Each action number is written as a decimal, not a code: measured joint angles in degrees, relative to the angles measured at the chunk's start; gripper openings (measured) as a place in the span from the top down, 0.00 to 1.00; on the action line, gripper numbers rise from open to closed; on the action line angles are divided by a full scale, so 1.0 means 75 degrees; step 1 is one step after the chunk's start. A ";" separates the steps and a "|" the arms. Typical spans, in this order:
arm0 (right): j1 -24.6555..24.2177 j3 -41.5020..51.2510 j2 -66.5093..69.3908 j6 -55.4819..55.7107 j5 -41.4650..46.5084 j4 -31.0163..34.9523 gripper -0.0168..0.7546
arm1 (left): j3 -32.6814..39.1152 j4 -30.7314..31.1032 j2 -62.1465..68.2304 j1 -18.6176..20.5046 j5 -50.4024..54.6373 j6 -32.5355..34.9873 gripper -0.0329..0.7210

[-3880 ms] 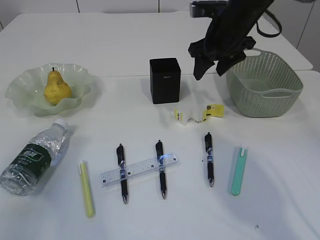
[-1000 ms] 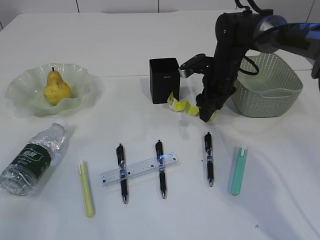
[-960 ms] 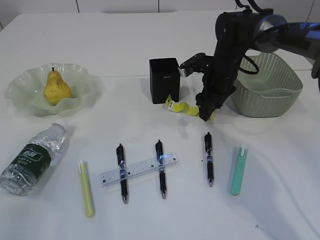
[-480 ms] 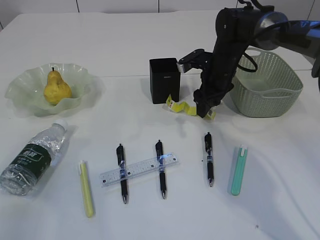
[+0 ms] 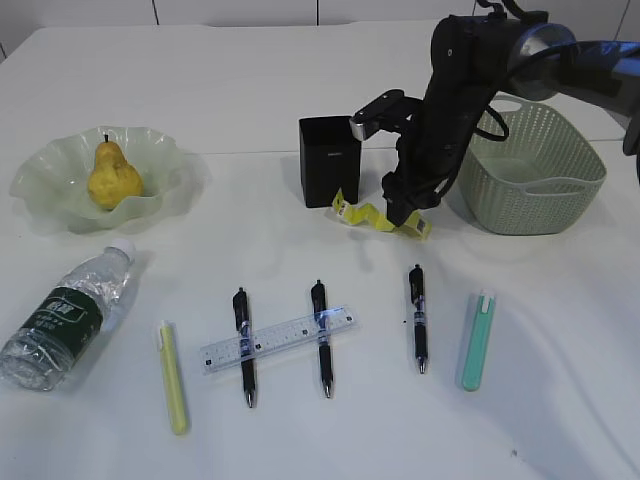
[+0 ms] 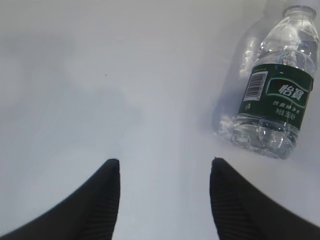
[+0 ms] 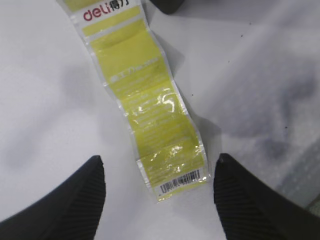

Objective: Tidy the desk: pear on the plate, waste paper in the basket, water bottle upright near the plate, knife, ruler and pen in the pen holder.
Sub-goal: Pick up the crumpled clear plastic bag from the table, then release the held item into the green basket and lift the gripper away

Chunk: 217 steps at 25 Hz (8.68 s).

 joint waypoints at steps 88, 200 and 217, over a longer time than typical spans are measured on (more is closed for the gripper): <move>0.0000 -0.0827 0.0362 -0.0168 0.0614 -0.0110 0.52 | 0.0000 0.0000 0.0000 0.0000 0.0145 0.0000 0.42; -0.1781 -0.1064 -0.1112 0.5107 0.0809 -0.1573 0.52 | 0.0000 -0.0002 0.0000 0.0000 0.0442 0.0000 0.42; -0.1768 -0.1064 -0.1112 0.5431 0.0807 -0.1113 0.52 | 0.0000 0.0040 -0.0015 0.0000 0.0188 0.0000 0.42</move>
